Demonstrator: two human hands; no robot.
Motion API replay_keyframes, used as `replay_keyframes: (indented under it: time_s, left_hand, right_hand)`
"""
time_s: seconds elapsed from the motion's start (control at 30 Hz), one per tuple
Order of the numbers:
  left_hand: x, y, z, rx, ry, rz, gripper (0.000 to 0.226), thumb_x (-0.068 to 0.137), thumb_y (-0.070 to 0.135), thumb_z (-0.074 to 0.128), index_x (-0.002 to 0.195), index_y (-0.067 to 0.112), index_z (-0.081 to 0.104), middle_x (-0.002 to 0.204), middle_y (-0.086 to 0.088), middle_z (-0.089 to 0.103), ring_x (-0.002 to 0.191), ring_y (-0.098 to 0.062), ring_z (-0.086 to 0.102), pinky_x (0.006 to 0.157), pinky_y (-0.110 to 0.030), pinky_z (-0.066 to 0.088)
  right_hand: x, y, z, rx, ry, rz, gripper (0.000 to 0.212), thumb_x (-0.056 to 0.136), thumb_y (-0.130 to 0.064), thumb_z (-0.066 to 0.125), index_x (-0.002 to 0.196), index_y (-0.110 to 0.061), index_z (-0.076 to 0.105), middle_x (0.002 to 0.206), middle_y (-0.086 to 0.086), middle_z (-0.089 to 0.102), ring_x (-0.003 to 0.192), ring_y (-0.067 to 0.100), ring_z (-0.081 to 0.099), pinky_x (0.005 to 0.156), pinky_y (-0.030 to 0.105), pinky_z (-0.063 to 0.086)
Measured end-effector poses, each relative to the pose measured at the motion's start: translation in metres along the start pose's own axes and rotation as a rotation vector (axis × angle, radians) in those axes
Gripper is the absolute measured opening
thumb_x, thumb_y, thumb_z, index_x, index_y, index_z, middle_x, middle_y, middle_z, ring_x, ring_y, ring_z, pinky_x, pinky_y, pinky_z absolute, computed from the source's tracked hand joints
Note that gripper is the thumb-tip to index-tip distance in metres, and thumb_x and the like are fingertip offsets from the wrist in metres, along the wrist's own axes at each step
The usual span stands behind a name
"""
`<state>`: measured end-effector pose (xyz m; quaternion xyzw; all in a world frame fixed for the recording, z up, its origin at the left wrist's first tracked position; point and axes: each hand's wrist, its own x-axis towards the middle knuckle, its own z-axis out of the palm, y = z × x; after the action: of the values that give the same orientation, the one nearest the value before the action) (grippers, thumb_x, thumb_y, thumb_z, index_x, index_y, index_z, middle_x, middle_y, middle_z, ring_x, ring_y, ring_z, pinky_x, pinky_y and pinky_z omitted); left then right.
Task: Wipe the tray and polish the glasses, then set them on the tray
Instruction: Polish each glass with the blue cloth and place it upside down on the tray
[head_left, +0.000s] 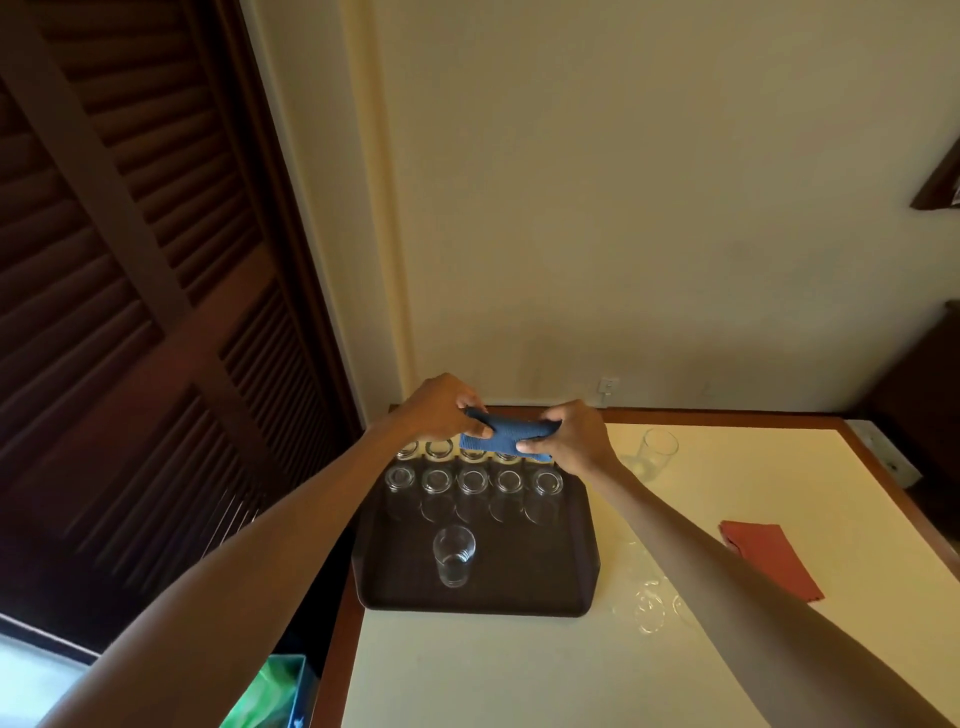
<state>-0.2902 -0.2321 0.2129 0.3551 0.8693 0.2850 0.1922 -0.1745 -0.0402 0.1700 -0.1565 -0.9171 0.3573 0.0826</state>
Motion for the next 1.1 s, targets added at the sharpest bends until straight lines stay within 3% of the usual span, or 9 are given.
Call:
replay_keyframes:
  time_s: [0.13,0.27,0.33,0.43,0.57,0.63,0.77,0.93,1.1]
  left_hand:
    - [-0.004,-0.009,0.006,-0.102,-0.112,0.002,0.016,0.099,0.018,0.070,0.114,0.012,0.068,0.112,-0.005,0.070,0.108,-0.023,0.066,0.101,-0.048,0.055]
    - [-0.008,-0.008,0.012,-0.055,-0.223,0.098,0.011,0.101,0.022,0.067,0.112,0.025,0.067,0.113,0.005,0.070,0.108,-0.017,0.065,0.099,-0.043,0.055]
    - [-0.008,-0.009,0.012,0.002,-0.243,0.111,0.015,0.100,0.024,0.069,0.114,0.024,0.068,0.112,0.004,0.070,0.107,-0.018,0.065,0.098,-0.044,0.054]
    - [-0.012,-0.018,0.008,0.041,-0.179,0.070,0.019,0.091,0.027,0.080,0.107,0.020,0.074,0.102,0.004,0.073,0.098,-0.017,0.069,0.091,-0.040,0.058]
    - [-0.026,-0.039,0.012,-0.011,-0.062,-0.020,0.022,0.080,0.028,0.089,0.091,0.011,0.079,0.081,0.001,0.077,0.074,-0.013,0.073,0.070,-0.027,0.058]
    - [-0.034,-0.053,0.022,-0.108,0.011,-0.075,0.022,0.082,0.029,0.087,0.094,0.012,0.079,0.083,0.001,0.078,0.071,-0.007,0.072,0.066,-0.019,0.057]
    - [-0.053,-0.088,0.049,-0.410,0.163,-0.227,0.029,0.086,0.033,0.082,0.107,0.016,0.074,0.094,-0.003,0.077,0.078,-0.007,0.072,0.074,-0.023,0.058]
    - [-0.073,-0.137,0.109,-0.286,-0.125,-0.315,0.083,0.073,0.043,0.092,0.143,0.025,0.051,0.131,0.004,0.058,0.117,-0.017,0.061,0.099,-0.033,0.052]
    - [-0.080,-0.147,0.184,-0.323,-0.022,-0.359,0.112,0.059,0.040,0.100,0.152,0.026,0.040,0.145,0.003,0.053,0.128,-0.016,0.052,0.108,-0.038,0.046]
  right_hand:
    - [0.004,0.002,0.000,-0.104,-0.254,0.023,0.040,0.074,-0.038,0.086,0.073,-0.003,0.068,0.060,0.001,0.054,0.053,0.013,0.046,0.054,0.023,0.034]
    - [0.003,-0.003,0.011,-0.017,-0.513,0.014,0.059,0.065,-0.061,0.084,0.100,-0.017,0.067,0.093,0.000,0.071,0.083,0.018,0.068,0.078,0.032,0.056]
    - [-0.007,-0.005,0.027,0.211,-0.605,0.013,0.053,0.077,-0.048,0.083,0.112,-0.012,0.066,0.102,0.005,0.074,0.092,0.023,0.072,0.087,0.036,0.058]
    - [-0.020,-0.003,0.050,0.607,-0.759,0.098,0.036,0.094,-0.022,0.069,0.124,-0.003,0.061,0.110,0.009,0.075,0.098,0.029,0.073,0.086,0.037,0.058]
    - [-0.021,0.004,0.069,0.735,-0.910,0.188,0.028,0.101,-0.018,0.059,0.124,-0.002,0.058,0.099,0.009,0.070,0.082,0.024,0.066,0.078,0.036,0.055]
    - [-0.021,0.008,0.074,0.691,-0.892,0.196,0.025,0.102,-0.021,0.058,0.118,-0.003,0.061,0.089,0.006,0.066,0.073,0.018,0.060,0.069,0.031,0.052]
    - [-0.029,0.025,0.081,0.843,-0.758,0.334,0.026,0.102,-0.023,0.056,0.113,0.001,0.062,0.077,0.005,0.058,0.059,0.013,0.051,0.057,0.023,0.045]
    - [-0.042,0.050,0.096,0.770,-0.635,0.439,0.058,0.095,-0.058,0.050,0.099,-0.002,0.063,0.063,0.000,0.051,0.043,0.008,0.038,0.040,0.018,0.033]
    - [-0.060,0.064,0.111,0.715,-0.655,0.492,0.063,0.092,-0.064,0.047,0.090,-0.003,0.063,0.055,-0.002,0.047,0.038,0.008,0.033,0.038,0.018,0.030]
